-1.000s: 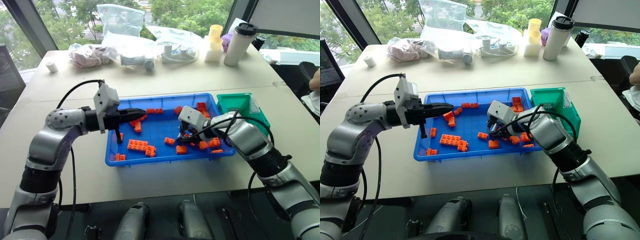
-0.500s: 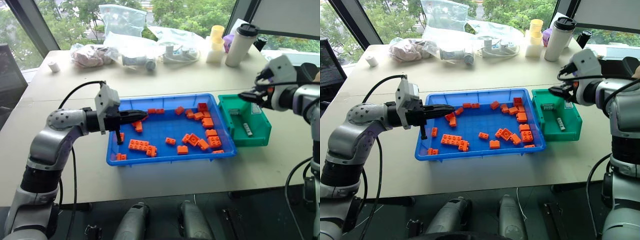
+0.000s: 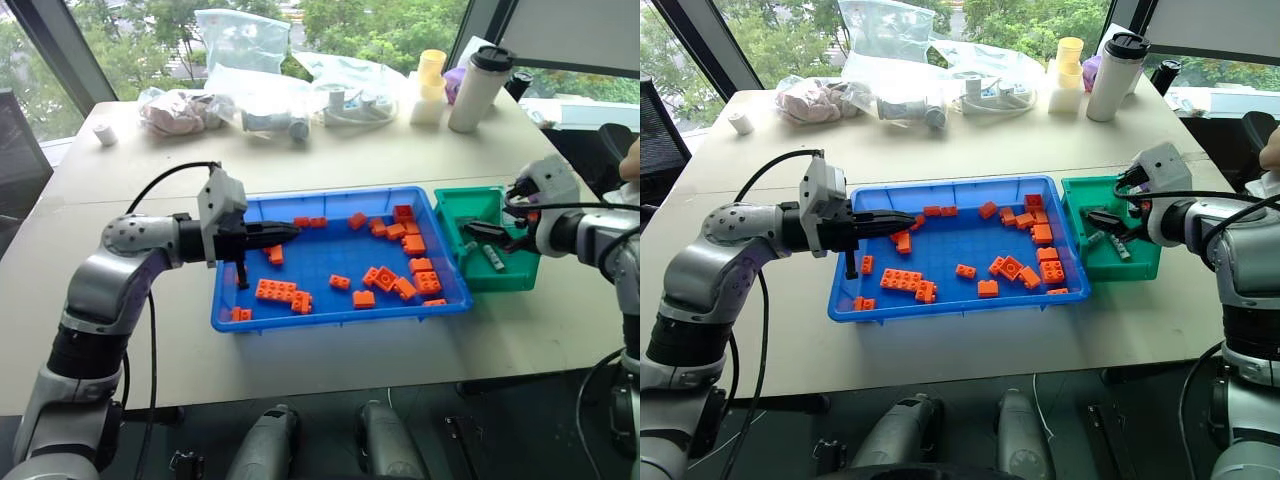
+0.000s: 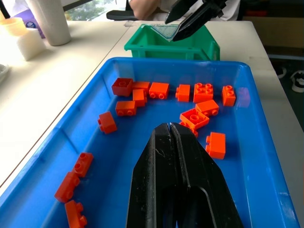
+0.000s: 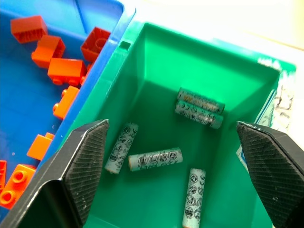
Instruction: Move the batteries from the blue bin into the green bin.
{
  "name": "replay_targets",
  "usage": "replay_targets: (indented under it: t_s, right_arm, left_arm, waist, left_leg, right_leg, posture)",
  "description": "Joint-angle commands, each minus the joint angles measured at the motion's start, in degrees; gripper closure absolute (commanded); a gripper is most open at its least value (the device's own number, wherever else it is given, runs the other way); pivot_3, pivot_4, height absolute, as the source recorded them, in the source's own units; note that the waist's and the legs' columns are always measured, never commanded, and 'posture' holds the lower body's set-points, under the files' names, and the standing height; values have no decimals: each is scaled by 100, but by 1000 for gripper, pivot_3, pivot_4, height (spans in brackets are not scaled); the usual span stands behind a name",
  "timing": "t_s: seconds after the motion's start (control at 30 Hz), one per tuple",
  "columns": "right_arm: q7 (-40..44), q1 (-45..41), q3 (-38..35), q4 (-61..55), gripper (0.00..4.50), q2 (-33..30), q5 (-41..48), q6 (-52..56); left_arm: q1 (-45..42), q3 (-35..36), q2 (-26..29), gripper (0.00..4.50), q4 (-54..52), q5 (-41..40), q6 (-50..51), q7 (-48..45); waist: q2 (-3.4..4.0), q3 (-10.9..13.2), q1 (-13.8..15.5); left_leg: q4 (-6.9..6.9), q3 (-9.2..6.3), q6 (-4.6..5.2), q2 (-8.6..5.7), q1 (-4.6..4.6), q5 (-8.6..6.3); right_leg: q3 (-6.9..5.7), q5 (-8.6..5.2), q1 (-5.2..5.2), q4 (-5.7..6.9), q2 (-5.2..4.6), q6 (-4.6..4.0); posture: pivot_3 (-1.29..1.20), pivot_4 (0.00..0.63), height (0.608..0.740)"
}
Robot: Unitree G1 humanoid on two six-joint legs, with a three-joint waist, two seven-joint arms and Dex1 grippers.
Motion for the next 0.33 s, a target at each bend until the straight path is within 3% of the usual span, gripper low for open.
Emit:
replay_targets:
  t_s: [0.03, 0.2, 0.33]
  right_arm:
    - [602, -94, -71, -792, 30, -360, 465, -297]
    - [1581, 163, -124, -1907, 30, -900, 1265, -455]
    - [1666, 171, -147, -2120, 30, -1139, 1475, -458]
  left_arm:
    - [-18, 222, 149, 4500, -197, -150, 63, -14]
    - [13, 308, 266, 4500, -217, -225, 120, -22]
    - [42, 341, 295, 4500, -268, -278, 163, 0]
  waist:
    - [2, 1, -1]
    - [2, 1, 1]
    - [1, 1, 5]
  left_leg:
    - [0, 0, 0, 0, 0, 0]
    - [0, -3, 1, 2, 0, -1]
    - [3, -5, 2, 2, 0, -1]
  right_leg:
    - [0, 0, 0, 0, 0, 0]
    - [-5, 0, 4, -4, 2, 1]
    - [-7, -1, 8, -6, 1, 1]
  posture:
    - [0, 150, 740]
    - [0, 150, 740]
    - [0, 150, 740]
